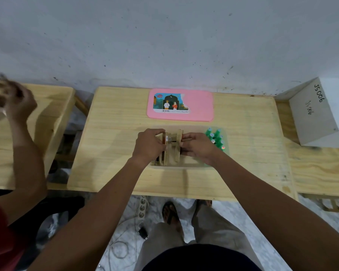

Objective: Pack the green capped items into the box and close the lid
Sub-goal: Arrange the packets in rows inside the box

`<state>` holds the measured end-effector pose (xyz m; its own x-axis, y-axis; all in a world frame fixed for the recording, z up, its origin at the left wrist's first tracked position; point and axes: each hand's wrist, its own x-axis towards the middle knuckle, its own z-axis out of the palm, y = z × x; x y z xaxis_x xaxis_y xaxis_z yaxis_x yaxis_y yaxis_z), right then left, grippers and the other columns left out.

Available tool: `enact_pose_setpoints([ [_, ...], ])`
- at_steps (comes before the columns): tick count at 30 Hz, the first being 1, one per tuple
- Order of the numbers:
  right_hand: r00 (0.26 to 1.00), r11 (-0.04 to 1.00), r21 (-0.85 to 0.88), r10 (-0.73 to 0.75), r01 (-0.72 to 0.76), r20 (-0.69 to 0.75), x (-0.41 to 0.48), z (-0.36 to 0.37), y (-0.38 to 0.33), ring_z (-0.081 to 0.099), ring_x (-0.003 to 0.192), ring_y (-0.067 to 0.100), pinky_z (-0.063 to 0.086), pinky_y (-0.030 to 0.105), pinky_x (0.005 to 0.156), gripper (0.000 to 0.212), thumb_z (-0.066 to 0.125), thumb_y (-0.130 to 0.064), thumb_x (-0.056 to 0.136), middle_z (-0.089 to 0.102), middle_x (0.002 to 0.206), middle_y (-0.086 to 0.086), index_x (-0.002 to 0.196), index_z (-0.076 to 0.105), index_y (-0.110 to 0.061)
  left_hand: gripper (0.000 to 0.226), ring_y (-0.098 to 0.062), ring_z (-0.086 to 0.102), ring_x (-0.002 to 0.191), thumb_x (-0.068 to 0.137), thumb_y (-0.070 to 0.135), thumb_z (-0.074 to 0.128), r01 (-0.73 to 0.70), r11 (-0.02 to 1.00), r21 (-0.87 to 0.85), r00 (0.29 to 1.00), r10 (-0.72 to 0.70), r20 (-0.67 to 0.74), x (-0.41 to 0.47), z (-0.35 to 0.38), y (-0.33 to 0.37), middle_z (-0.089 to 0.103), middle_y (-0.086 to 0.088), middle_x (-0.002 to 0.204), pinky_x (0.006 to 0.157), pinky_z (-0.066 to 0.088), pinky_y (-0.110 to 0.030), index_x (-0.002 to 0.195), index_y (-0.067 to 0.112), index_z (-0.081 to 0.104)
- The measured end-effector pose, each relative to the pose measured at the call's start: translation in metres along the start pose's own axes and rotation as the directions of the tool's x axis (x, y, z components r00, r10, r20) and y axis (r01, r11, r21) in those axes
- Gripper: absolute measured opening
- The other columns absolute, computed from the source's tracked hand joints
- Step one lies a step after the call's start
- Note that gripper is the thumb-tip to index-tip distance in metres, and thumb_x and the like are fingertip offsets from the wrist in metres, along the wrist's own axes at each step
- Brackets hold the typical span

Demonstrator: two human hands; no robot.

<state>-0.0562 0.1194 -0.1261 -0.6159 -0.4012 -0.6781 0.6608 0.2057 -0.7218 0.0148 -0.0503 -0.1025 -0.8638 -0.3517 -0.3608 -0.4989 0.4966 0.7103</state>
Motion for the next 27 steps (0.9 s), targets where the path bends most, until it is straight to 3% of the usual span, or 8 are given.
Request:
enact_pose_setpoints([
  [5, 1.000, 1.000, -0.025, -0.010, 0.009, -0.013, 0.002, 0.002, 0.002, 0.067, 0.089, 0.031, 0.059, 0.043, 0.085, 0.018, 0.063, 0.009, 0.087, 0.068, 0.099, 0.021, 0.099, 0.064, -0.004, 0.057, -0.009, 0.070, 0.071, 0.068, 0.006, 0.076, 0.001, 1.000, 0.022, 1.000, -0.001, -0.008, 0.001, 0.003, -0.001, 0.072, 0.002, 0.067, 0.081, 0.055, -0.024, 0.122, 0.023, 0.068],
  [9, 0.998, 0.993, -0.114, -0.038, 0.031, -0.056, 0.000, 0.008, -0.001, 0.068, 0.079, 0.029, 0.061, 0.039, 0.073, 0.017, 0.071, 0.007, 0.082, 0.069, 0.088, 0.016, 0.088, 0.066, -0.008, 0.058, -0.013, 0.069, 0.074, 0.069, 0.007, 0.075, 0.005, 0.998, 0.058, 1.000, -0.004, -0.015, 0.002, 0.005, 0.000, 0.073, -0.002, 0.071, 0.079, 0.053, -0.022, 0.123, 0.024, 0.067],
  [13, 0.992, 0.967, -0.254, -0.067, 0.038, -0.103, 0.000, 0.016, 0.002, 0.069, 0.081, 0.032, 0.059, 0.050, 0.081, 0.018, 0.079, 0.001, 0.075, 0.071, 0.084, 0.015, 0.078, 0.069, -0.014, 0.055, -0.022, 0.070, 0.089, 0.072, 0.007, 0.071, -0.019, 0.990, 0.138, 0.999, 0.023, -0.024, 0.003, 0.010, 0.002, 0.076, -0.007, 0.088, 0.088, 0.057, -0.036, 0.125, 0.022, 0.067],
  [16, 0.982, 0.896, -0.439, -0.131, 0.058, -0.139, 0.011, 0.019, 0.016, 0.074, 0.079, 0.028, 0.061, 0.051, 0.075, 0.011, 0.080, -0.016, 0.066, 0.076, 0.080, 0.007, 0.070, 0.075, -0.025, 0.051, -0.031, 0.065, 0.104, 0.073, 0.005, 0.068, -0.054, 0.971, 0.233, 0.998, 0.060, -0.018, 0.005, 0.015, 0.005, 0.074, -0.011, 0.106, 0.091, 0.054, -0.041, 0.123, 0.018, 0.068],
  [19, 0.973, 0.831, -0.553, -0.176, 0.065, -0.150, 0.012, 0.025, 0.016, 0.073, 0.076, 0.024, 0.062, 0.046, 0.072, 0.014, 0.071, -0.016, 0.069, 0.075, 0.076, 0.001, 0.069, 0.073, -0.029, 0.035, -0.037, 0.066, 0.091, 0.070, 0.002, 0.061, -0.059, 0.933, 0.356, 0.998, 0.064, -0.001, 0.010, 0.021, 0.003, 0.072, -0.012, 0.091, 0.073, 0.057, -0.041, 0.100, 0.015, 0.073],
  [23, 0.960, 0.690, -0.721, -0.235, 0.056, -0.151, 0.006, 0.033, 0.011, 0.068, 0.078, 0.022, 0.057, 0.032, 0.071, 0.011, 0.067, -0.011, 0.079, 0.074, 0.085, 0.007, 0.086, 0.074, -0.014, 0.023, -0.037, 0.065, 0.077, 0.072, 0.005, 0.059, -0.113, 0.865, 0.490, 0.994, 0.101, 0.050, 0.014, 0.026, 0.001, 0.067, -0.015, 0.082, 0.061, 0.056, -0.041, 0.092, 0.009, 0.070],
  [27, 0.963, 0.609, -0.793, -0.234, 0.035, -0.137, 0.006, 0.034, 0.008, 0.066, 0.077, 0.025, 0.055, 0.031, 0.065, 0.016, 0.062, -0.008, 0.078, 0.072, 0.083, 0.010, 0.087, 0.075, -0.012, 0.013, -0.037, 0.062, 0.082, 0.083, 0.002, 0.056, -0.173, 0.773, 0.610, 0.985, 0.134, 0.110, 0.016, 0.027, 0.001, 0.057, -0.017, 0.098, 0.058, 0.042, -0.036, 0.093, 0.004, 0.064],
])
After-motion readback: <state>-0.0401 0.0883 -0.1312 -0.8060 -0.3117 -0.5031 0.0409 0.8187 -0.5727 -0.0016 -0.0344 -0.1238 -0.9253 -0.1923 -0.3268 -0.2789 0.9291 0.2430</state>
